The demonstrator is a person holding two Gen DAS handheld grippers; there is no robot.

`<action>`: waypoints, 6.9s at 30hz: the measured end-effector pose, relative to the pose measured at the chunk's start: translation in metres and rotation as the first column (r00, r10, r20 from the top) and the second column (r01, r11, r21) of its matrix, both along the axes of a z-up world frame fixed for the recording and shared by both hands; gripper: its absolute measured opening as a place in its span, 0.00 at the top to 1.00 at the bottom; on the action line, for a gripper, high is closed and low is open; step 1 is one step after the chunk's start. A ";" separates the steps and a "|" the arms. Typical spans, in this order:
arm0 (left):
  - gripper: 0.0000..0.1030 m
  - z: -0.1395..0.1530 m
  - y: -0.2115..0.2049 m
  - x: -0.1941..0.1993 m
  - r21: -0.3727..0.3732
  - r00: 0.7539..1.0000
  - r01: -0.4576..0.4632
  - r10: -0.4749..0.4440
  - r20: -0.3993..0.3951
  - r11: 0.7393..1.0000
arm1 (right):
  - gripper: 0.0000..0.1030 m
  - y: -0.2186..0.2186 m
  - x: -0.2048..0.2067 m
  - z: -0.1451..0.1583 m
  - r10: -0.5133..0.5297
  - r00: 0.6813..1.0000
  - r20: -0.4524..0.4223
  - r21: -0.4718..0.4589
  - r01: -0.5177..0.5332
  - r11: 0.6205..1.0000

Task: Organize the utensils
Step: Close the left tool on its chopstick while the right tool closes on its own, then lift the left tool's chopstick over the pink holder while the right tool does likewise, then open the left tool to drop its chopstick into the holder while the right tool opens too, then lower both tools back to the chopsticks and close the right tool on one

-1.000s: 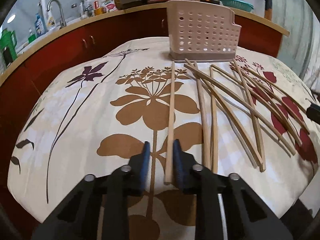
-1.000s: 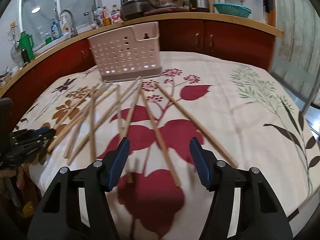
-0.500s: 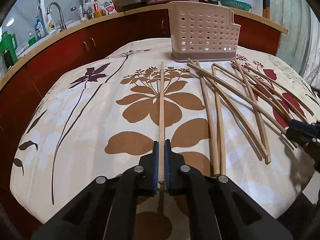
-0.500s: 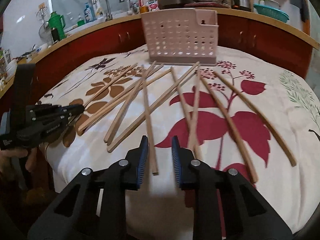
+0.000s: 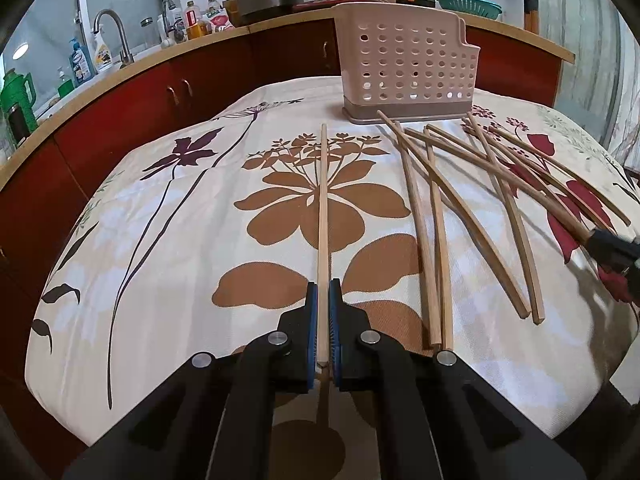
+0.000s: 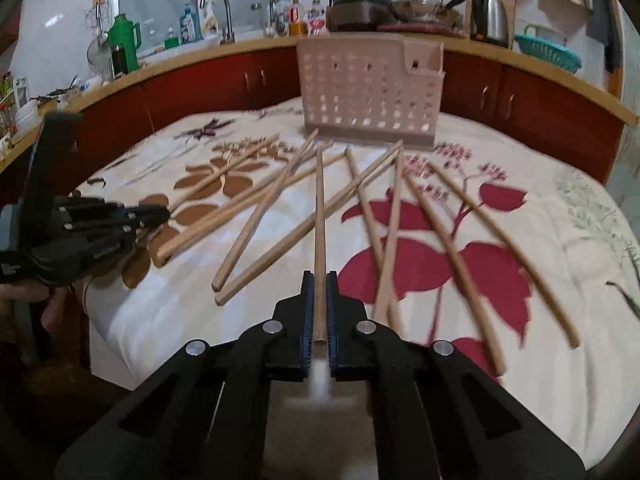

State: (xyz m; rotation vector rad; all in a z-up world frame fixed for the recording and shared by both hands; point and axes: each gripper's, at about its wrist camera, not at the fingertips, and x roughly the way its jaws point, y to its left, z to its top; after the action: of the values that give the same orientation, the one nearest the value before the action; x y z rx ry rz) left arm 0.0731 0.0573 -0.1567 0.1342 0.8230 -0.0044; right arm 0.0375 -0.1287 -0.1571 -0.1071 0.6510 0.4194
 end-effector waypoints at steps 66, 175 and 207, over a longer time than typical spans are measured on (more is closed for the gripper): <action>0.94 0.143 0.014 -0.091 -0.124 0.977 0.063 -0.036 0.210 0.990 | 0.94 -0.073 -0.063 0.126 -0.184 0.935 0.302 0.134 0.150 0.980; 0.33 0.168 -0.028 0.135 -0.207 0.889 0.049 0.052 0.455 0.977 | 0.47 -0.072 0.202 0.140 -0.191 0.950 0.248 0.284 0.117 0.952; 0.32 0.044 -0.051 -0.027 -0.065 0.970 0.008 0.008 0.243 0.998 | 0.68 -0.104 -0.006 -0.008 -0.215 0.974 0.068 0.120 0.206 0.971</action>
State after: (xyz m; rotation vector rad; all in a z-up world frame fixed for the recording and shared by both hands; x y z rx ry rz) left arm 0.0464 0.0067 -0.1131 0.0706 0.5773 -0.0152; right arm 0.0311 -0.2326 -0.1653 0.0521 0.5515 0.2444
